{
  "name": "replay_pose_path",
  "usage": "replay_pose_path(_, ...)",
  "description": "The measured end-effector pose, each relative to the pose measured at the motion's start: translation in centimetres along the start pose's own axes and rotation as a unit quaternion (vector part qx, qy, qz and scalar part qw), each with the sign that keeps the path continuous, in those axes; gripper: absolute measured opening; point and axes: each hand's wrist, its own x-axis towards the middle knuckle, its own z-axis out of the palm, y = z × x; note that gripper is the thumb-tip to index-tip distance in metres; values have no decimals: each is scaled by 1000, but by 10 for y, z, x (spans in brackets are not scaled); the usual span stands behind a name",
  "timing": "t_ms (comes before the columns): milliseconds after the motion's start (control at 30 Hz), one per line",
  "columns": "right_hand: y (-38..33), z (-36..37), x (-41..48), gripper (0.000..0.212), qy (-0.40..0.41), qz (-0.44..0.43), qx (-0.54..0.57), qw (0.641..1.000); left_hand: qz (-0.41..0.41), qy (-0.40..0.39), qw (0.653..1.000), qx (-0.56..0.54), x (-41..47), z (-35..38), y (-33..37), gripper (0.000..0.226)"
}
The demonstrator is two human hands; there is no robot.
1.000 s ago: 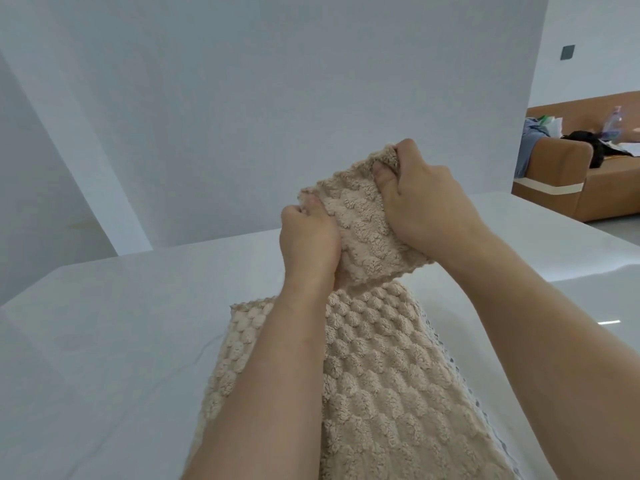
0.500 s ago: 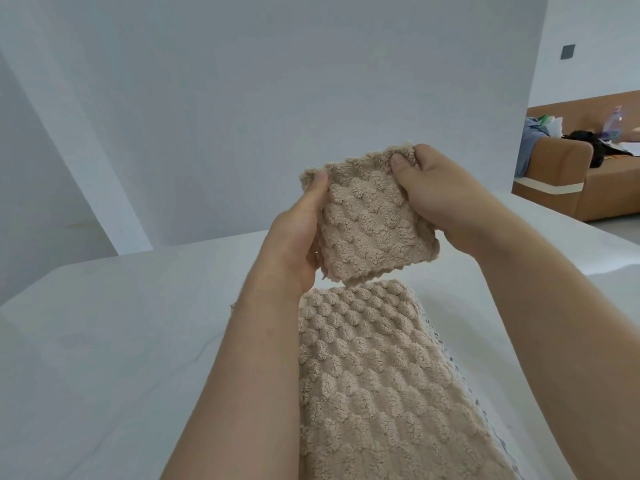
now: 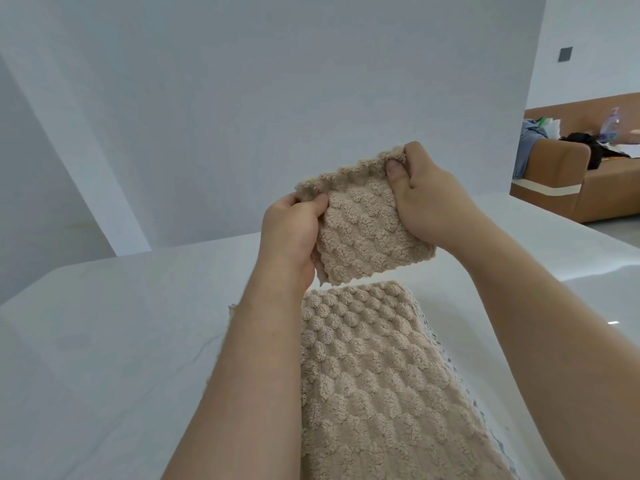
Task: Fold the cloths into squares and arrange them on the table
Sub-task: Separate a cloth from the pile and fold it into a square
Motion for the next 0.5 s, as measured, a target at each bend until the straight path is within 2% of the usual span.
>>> replay_pose_path(100, -2, 0, -1, 26, 11, -7, 8, 1000, -16, -12, 1000, -19, 0, 1, 1, 33)
replay_pose_path(200, -5, 0, -2, 32, -9, 5, 20, 1000, 0, 18, 1000, -4, 6, 0, -2, 45)
replay_pose_path(333, -11, 5, -5, 39, -27, 29, 65, 997, 83, 97, 989, 78, 7, 0, -4, 40)
replay_pose_path(500, -15, 17, -10, 33, 25, -22, 86, 996, 235, 179, 934, 202, 1, 0, -9, 31)
